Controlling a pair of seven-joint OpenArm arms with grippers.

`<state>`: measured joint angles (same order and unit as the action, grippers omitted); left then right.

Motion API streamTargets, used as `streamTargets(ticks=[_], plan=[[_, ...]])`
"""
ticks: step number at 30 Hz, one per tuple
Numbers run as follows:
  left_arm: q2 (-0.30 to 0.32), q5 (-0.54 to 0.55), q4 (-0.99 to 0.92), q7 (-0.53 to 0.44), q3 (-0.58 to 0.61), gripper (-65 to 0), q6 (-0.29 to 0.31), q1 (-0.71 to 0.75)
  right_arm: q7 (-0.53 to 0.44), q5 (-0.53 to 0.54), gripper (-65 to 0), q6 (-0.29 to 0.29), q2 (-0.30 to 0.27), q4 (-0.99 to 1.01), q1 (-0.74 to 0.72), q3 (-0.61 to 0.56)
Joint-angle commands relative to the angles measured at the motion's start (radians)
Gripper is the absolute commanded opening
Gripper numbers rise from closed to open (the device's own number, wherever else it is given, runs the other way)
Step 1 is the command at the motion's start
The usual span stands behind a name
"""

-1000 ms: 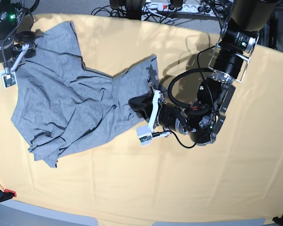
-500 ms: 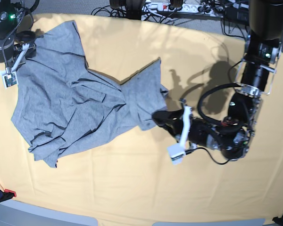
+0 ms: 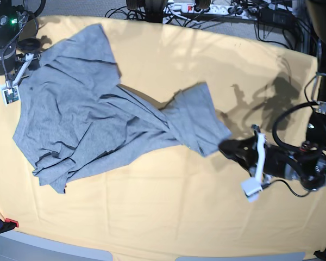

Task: Layout the t-shirt on the table in an organized manner, then fold the t-shirt properly
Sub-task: 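Drag the sleeve outward with the left gripper to unfold the shirt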

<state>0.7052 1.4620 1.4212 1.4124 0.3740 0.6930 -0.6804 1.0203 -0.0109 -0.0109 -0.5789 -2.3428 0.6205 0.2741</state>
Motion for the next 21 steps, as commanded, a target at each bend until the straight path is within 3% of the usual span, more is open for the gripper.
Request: streamTargets(ticks=[1,6,12,21], plan=[[0.026,0.022,0.013,-0.016,-0.01,-65.0,0.005,-0.042,-0.014,-0.015,-32.5,0.008,-0.015,-0.013,0.0,0.01],[0.072,0.022,0.014,-0.016,-0.01,-65.0,0.005,-0.11,-0.014,-0.01,-32.5,0.008,-0.015,-0.013,0.0,0.01],[0.108,0.022,0.033,-0.016,-0.01,-65.0,0.005,-0.197,-0.014,0.131,-32.5,-0.01,-0.014,-0.013,0.0,0.01],[0.175,0.022,0.235,-0.016,-0.01,-65.0,-0.002,-0.224,-0.015,0.179,-32.5,-0.031,-0.014,-0.013,0.0,0.01]])
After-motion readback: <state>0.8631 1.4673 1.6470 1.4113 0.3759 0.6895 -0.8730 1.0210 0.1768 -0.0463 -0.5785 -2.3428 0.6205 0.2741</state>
